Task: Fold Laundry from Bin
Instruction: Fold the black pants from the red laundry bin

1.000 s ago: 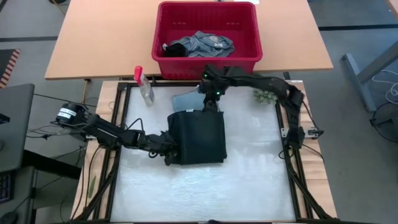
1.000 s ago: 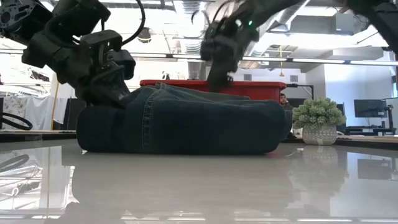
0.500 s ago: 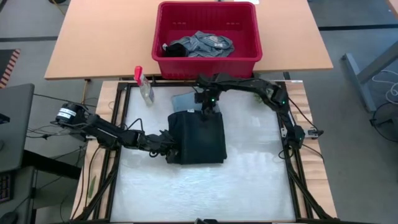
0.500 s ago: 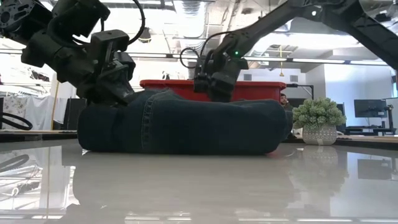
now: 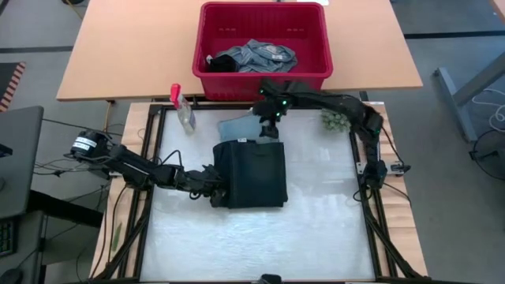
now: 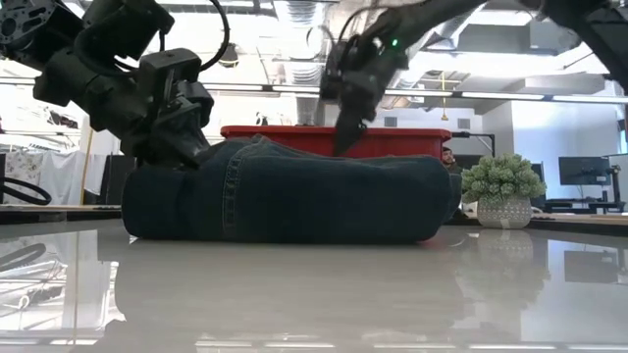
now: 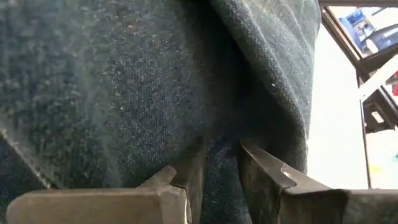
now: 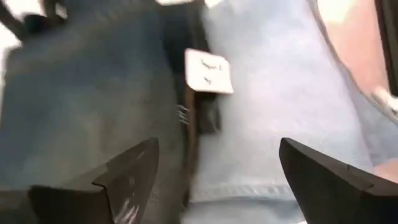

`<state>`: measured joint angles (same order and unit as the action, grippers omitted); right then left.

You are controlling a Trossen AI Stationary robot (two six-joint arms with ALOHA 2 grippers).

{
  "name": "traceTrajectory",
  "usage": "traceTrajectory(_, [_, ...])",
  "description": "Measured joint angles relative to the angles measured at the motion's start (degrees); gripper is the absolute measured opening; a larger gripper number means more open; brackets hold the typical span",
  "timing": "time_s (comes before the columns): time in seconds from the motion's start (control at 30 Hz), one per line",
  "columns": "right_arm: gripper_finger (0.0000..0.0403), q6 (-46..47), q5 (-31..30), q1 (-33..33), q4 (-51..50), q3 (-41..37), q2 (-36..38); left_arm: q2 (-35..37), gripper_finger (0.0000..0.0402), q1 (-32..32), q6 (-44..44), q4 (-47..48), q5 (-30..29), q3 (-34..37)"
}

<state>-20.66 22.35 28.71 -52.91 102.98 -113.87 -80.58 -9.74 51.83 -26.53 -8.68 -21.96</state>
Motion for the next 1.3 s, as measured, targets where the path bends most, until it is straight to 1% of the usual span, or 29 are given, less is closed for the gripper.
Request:
traceTrajectory(0.1, [0.0357, 1.95, 1.53, -2.65, 0.57, 0.04, 0.87, 0.00, 0.0086, 0.00, -1.89, 0.10, 0.30, 0.00])
traceTrajectory(0.23, [0.0357, 2.20, 1.10, -7.05, 2.96, 0.00, -0.73, 0.00, 0.0086, 0.02, -4.10, 0.17, 0.45, 0.00])
traceTrajectory(0.27, [0.0357, 2.43, -0.20, -8.03, 4.27, 0.00, -1.09, 0.00, 0.0086, 0.02, -4.42, 0.18, 0.47, 0.00])
traceTrajectory(0.37, [0.0357, 2.64, -7.28, -9.59, 7.96, 0.00, -1.76, 0.00, 0.0086, 0.04, -4.67, 0.21, 0.94, 0.00])
traceTrajectory(0.4, [0.0357, 2.64, -8.77, -9.74, 8.86, 0.00, -1.76, 0.00, 0.0086, 0.04, -4.67, 0.21, 1.12, 0.00])
traceTrajectory(0.57, [0.0357, 4.58, -8.42, -8.66, 12.67, -1.60, -1.70, 0.00, 0.0086, 0.09, -4.74, 0.49, 1.63, 0.00])
traceTrajectory(0.7, [0.0357, 7.55, -3.01, -6.43, 15.28, -6.89, -1.70, 0.00, 0.0086, 0.07, -4.65, 0.51, 1.81, 0.00])
traceTrajectory(0.87, [0.0357, 10.59, -3.21, -5.98, 27.37, -15.98, -1.72, 0.00, 0.0086, 0.07, -4.60, 0.53, 1.90, 0.00])
traceTrajectory(0.97, [0.0357, 12.50, -3.18, -6.12, 32.80, -20.49, -1.61, 0.00, 0.0086, 0.22, -4.43, 0.53, 1.98, 0.00])
traceTrajectory(1.2, [0.0355, 14.98, -3.37, -5.99, 37.95, -27.37, -1.41, 0.00, 0.0086, 0.22, -3.67, 0.53, 1.96, 0.00])
traceTrajectory(1.3, [0.0337, 15.48, -3.33, -5.99, 39.24, -28.82, -1.39, 0.00, 0.0086, 0.24, -3.10, 0.53, 1.85, 0.00])
